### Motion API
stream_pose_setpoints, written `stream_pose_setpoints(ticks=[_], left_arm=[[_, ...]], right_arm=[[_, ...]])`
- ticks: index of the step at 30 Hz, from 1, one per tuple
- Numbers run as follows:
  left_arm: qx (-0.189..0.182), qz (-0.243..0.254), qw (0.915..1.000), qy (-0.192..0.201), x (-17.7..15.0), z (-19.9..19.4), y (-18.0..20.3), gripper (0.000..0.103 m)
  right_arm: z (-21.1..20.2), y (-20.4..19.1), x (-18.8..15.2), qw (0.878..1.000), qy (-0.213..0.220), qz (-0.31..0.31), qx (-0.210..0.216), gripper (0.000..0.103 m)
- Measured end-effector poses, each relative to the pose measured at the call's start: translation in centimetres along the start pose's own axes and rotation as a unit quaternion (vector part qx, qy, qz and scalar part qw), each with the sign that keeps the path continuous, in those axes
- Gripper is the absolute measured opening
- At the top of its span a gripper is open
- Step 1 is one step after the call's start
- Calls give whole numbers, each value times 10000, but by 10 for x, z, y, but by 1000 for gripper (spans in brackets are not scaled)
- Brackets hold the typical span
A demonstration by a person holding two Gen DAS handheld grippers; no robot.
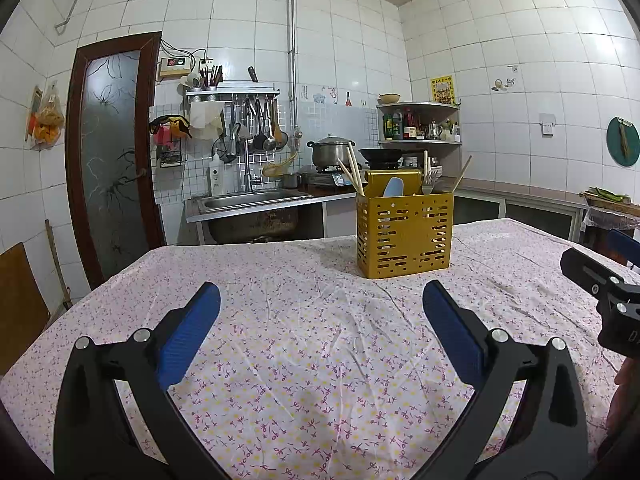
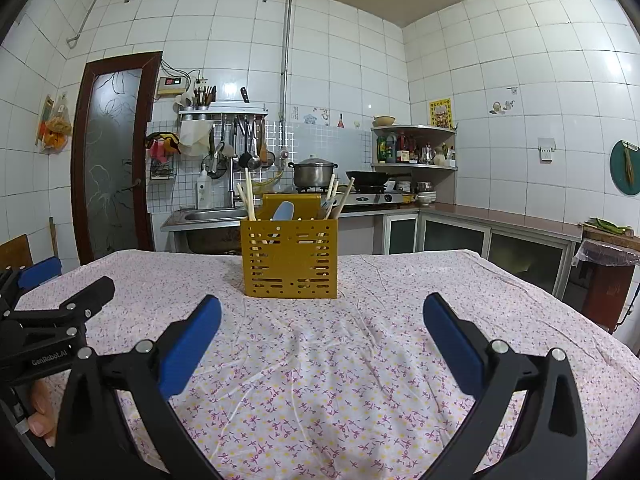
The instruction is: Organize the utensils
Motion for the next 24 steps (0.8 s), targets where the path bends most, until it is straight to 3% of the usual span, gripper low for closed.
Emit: stream_pose_setpoints(ticks=[24], left_arm=[[4, 5, 10000, 42, 3, -1, -1, 98]], right_arm=[[-2, 3, 1, 10000, 48, -17, 15, 99]])
Point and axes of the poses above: each gripper's, at about its wrist camera, not at the fingertips, and z roughly the way its jaws point, y to its right, x to its top, the point moved 7 cm from there along z, roughly the way its jaws point, and after that the axes turned 12 degrees about x, right-handed, at the moved point
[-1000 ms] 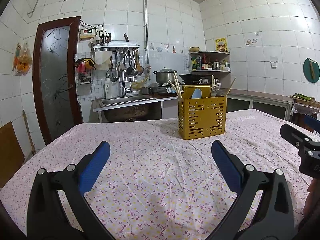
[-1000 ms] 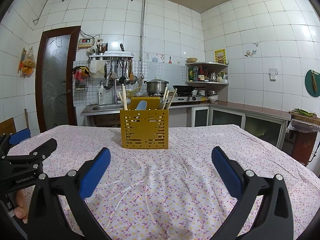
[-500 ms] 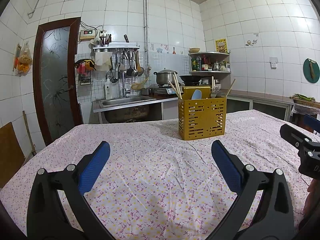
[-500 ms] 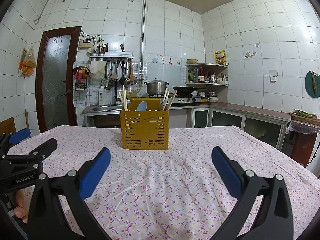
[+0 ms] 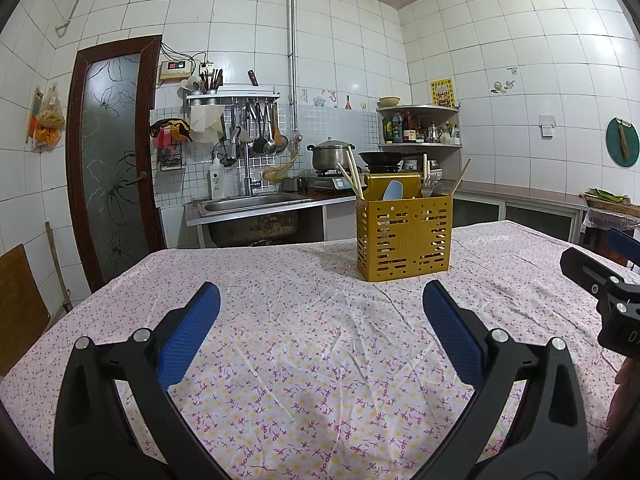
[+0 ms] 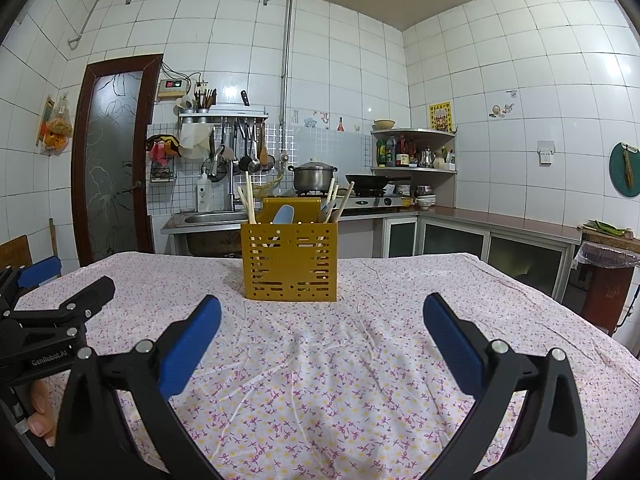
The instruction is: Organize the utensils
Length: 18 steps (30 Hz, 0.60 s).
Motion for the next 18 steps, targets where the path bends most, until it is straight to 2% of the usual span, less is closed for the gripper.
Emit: stream_pose_setpoints(ticks=[18], left_arm=[[-6, -2, 10000, 24, 1, 0, 0, 98]], right_arm=[[0, 0, 0, 10000, 3, -7, 0, 99]])
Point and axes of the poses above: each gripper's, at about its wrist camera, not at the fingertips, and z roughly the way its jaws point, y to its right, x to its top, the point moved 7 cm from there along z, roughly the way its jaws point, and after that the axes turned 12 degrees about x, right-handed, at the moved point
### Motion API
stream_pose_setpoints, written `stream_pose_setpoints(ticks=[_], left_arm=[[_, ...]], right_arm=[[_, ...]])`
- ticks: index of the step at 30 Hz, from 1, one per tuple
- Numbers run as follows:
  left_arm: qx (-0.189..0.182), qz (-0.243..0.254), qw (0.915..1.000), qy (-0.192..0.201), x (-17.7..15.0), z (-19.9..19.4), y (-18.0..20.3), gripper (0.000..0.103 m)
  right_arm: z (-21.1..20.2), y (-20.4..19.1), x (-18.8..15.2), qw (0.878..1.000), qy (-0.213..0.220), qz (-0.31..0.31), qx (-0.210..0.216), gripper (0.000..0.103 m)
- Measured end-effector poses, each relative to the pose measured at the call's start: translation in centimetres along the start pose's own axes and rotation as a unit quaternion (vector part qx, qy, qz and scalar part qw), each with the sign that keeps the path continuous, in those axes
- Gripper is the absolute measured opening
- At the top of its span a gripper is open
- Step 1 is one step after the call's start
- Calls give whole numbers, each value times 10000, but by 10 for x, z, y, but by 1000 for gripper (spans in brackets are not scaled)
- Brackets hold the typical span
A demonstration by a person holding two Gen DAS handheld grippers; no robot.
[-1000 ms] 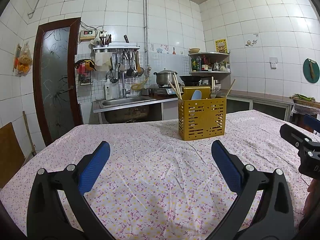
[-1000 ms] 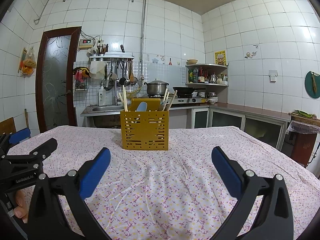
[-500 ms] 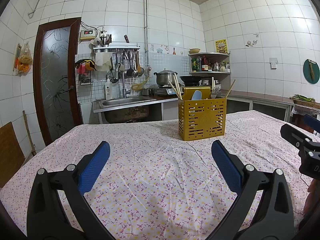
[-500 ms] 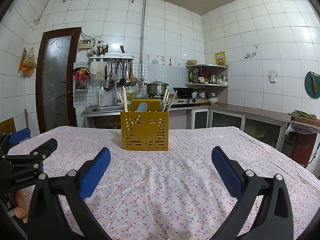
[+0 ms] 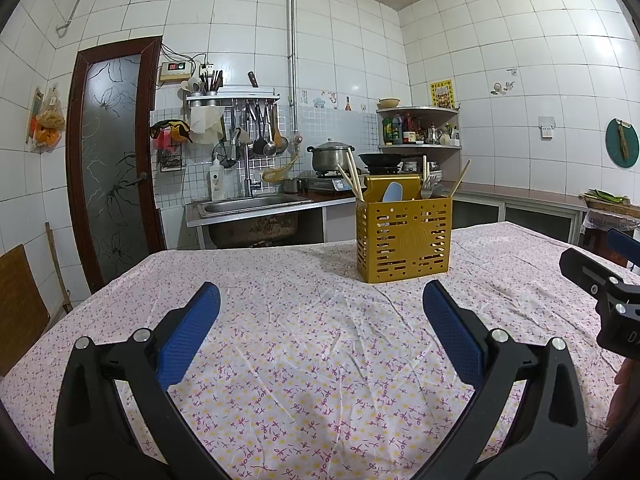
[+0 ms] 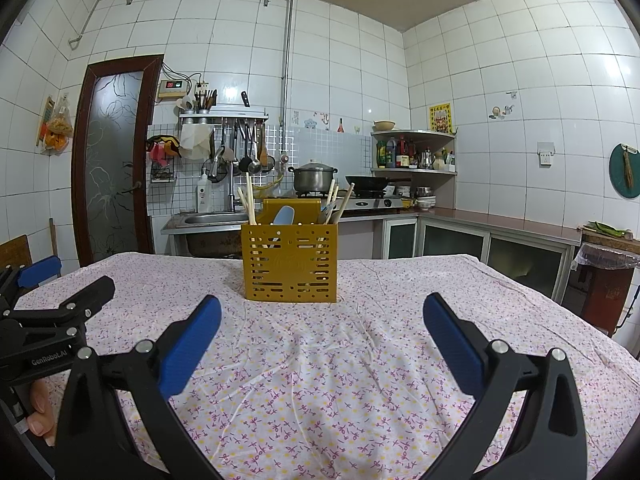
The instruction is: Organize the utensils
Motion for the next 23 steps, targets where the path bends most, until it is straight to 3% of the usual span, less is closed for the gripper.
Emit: stream_pose_setpoints(ticks=[23], left_arm=[[3, -27, 10000, -18, 3, -2, 0, 98]], right_arm=[[-1, -1, 0, 10000, 2, -6, 0, 99]])
Point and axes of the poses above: each gripper's, at about its wrist camera, not at the fingertips, and z roughly the way its jaws point, y to its right, x to its top, the point moved 7 cm from there along z, roughly the way its jaws point, and after that the axes turned 12 degrees about x, right-handed, at the moved point
